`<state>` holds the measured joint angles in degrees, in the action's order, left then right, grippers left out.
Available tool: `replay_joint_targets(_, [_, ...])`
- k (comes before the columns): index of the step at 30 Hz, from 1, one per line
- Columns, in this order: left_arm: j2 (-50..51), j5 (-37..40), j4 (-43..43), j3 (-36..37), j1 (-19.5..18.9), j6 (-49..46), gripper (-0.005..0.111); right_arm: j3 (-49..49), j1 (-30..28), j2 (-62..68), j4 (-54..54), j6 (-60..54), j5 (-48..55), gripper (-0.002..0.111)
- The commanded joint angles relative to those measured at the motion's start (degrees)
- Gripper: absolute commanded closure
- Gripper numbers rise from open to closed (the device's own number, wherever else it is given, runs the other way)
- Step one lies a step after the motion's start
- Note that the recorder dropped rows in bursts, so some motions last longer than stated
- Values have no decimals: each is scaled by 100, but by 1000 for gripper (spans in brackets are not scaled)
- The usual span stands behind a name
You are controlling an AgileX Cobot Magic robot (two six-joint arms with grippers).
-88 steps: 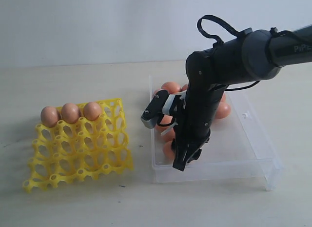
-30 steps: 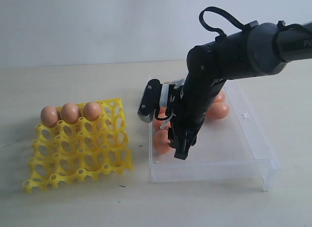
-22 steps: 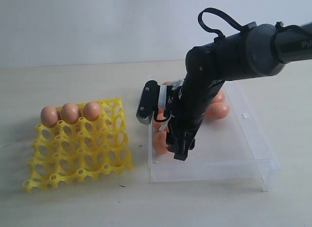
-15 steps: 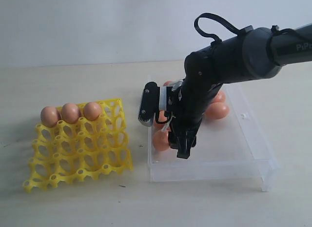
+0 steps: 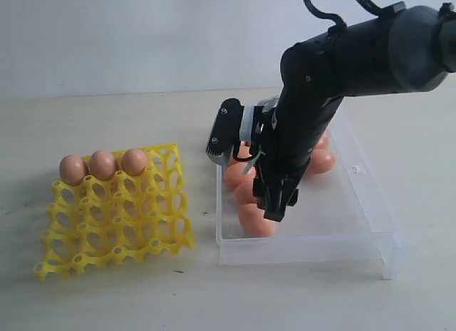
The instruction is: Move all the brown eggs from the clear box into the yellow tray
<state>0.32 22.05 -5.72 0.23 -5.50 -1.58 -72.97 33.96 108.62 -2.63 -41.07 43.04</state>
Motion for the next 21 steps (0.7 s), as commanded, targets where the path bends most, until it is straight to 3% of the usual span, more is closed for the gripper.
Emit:
replay_joint_targets(1, [-32,-47,-7,-23,37,30,107,-14,6,-167,149,56,197,45])
replay_joint_targets(12, [-32,-47,-7,-23,37,30,107,-14,6,-170,1580,938,227,45])
replay_joint_targets(21, [-32,-47,-7,-23,37,30,107,-14,6,-123,1282,776,230,45])
